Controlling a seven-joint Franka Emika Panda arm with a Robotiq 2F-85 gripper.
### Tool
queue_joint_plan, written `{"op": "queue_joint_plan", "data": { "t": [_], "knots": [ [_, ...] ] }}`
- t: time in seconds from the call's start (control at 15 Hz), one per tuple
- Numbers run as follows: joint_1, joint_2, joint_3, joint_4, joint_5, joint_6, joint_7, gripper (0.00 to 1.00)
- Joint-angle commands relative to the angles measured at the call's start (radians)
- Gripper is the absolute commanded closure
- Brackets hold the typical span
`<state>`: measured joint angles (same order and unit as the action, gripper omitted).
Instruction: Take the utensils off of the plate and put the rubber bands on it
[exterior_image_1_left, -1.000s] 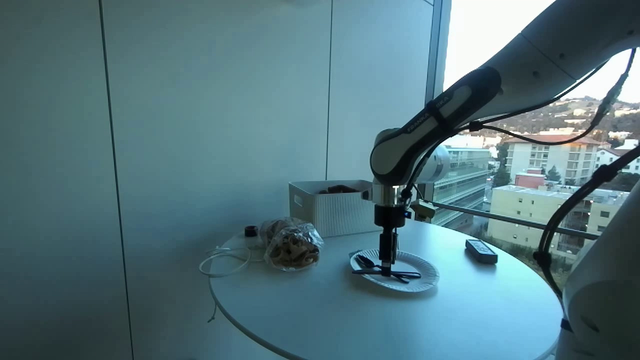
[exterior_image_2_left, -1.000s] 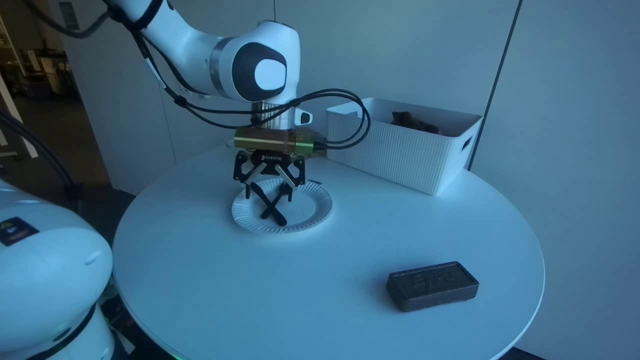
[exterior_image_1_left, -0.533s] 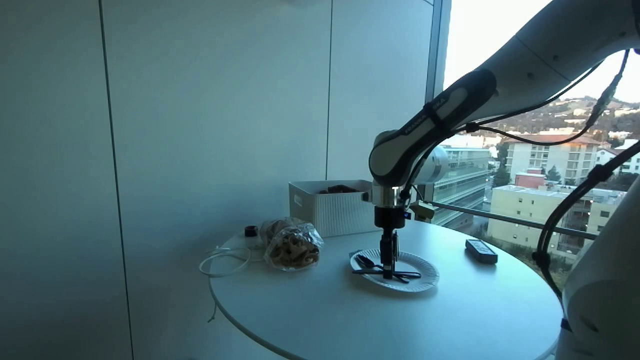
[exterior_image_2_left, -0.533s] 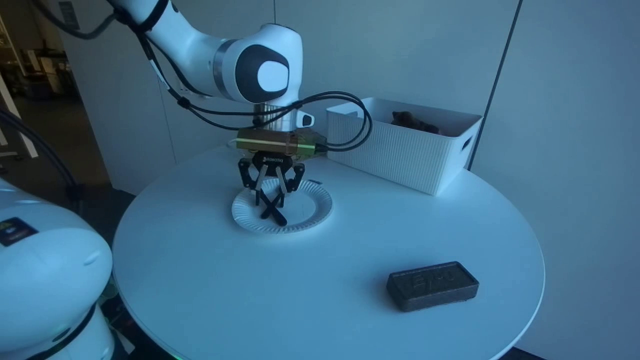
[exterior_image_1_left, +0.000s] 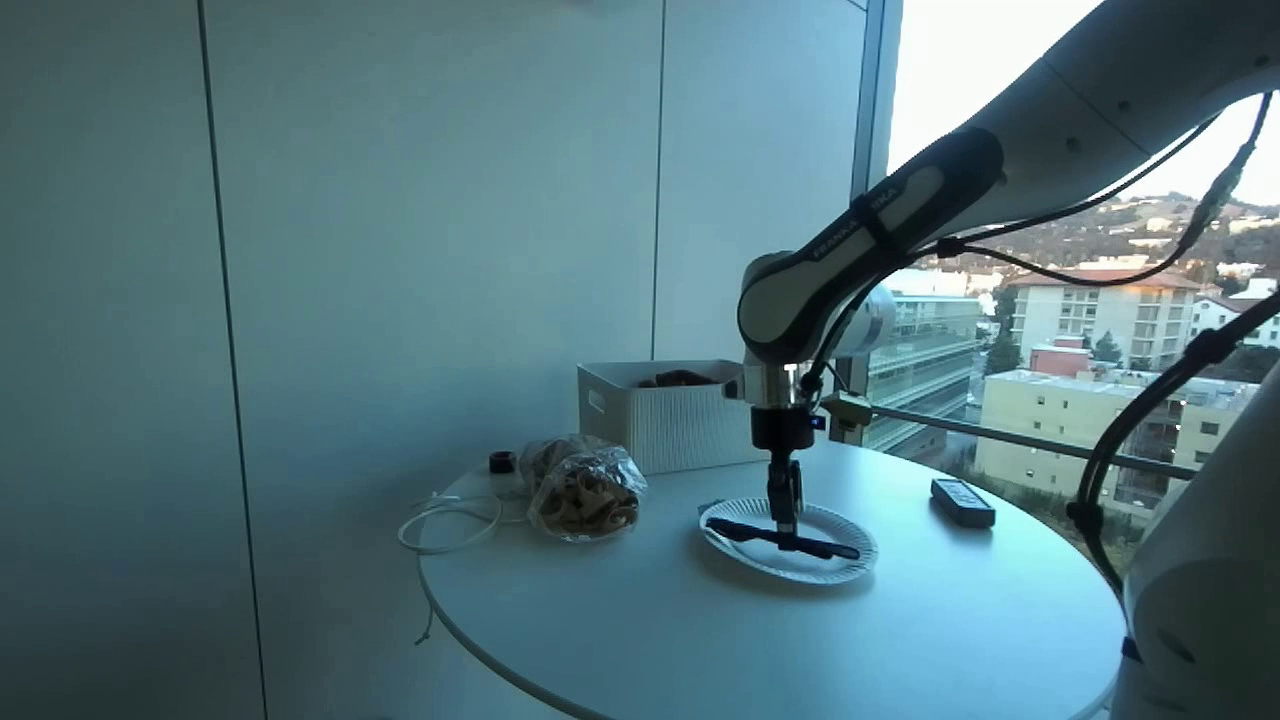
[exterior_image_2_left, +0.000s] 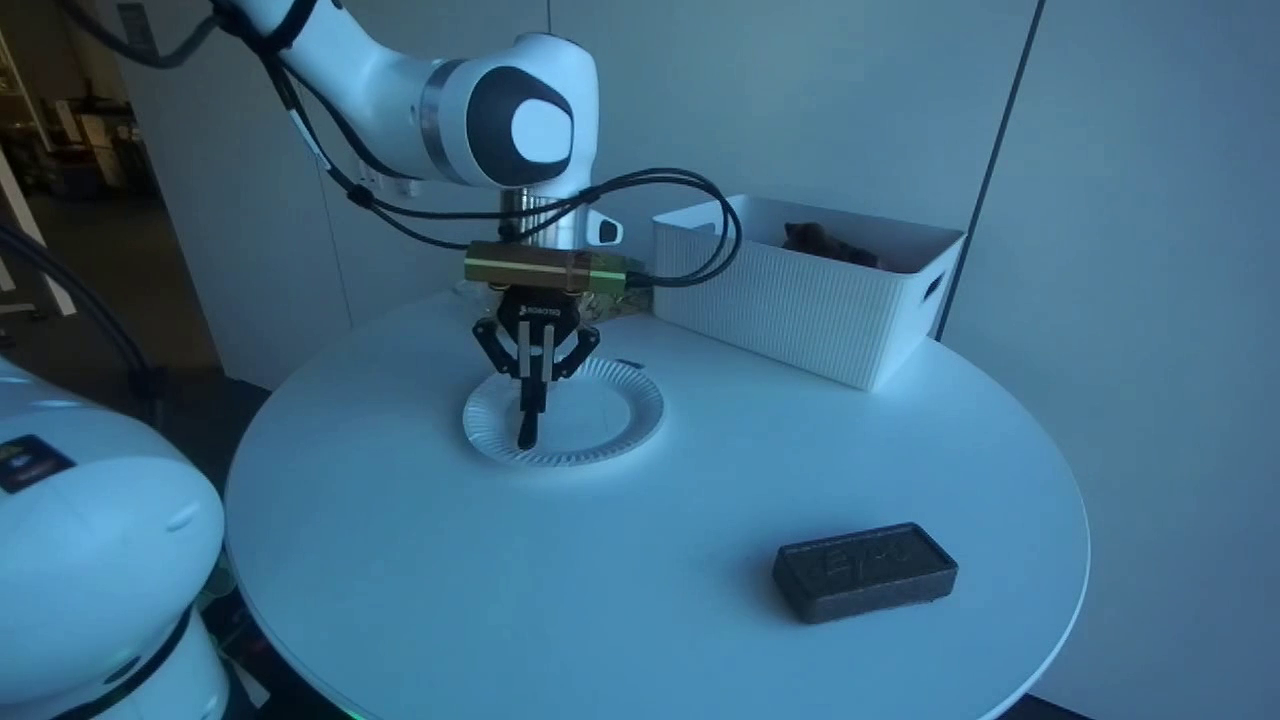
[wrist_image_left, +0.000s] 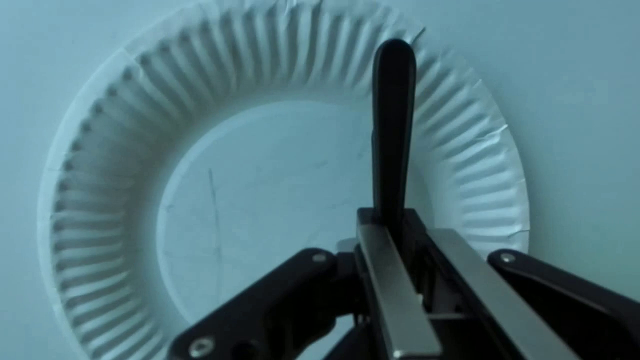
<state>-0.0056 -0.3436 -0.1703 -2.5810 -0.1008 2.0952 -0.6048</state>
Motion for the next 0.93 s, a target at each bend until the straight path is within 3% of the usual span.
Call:
{"op": "queue_joint_plan", "data": {
  "t": [0.0,0.33,0.53,0.87],
  "knots": [
    [-0.011,-0.111,0.037,0.015,-0.035,-0.152,0.046,0.93],
    [-0.004,-0.196,0.017,0.066,0.007,-0.256,0.078,0.93],
    [0.035,-0.173,-0.004,0.112,0.057,-0.343,0.014,0.93],
    [0.011,-0.116,-0.013,0.157,0.154,-0.226,0.116,0.95]
  ]
}}
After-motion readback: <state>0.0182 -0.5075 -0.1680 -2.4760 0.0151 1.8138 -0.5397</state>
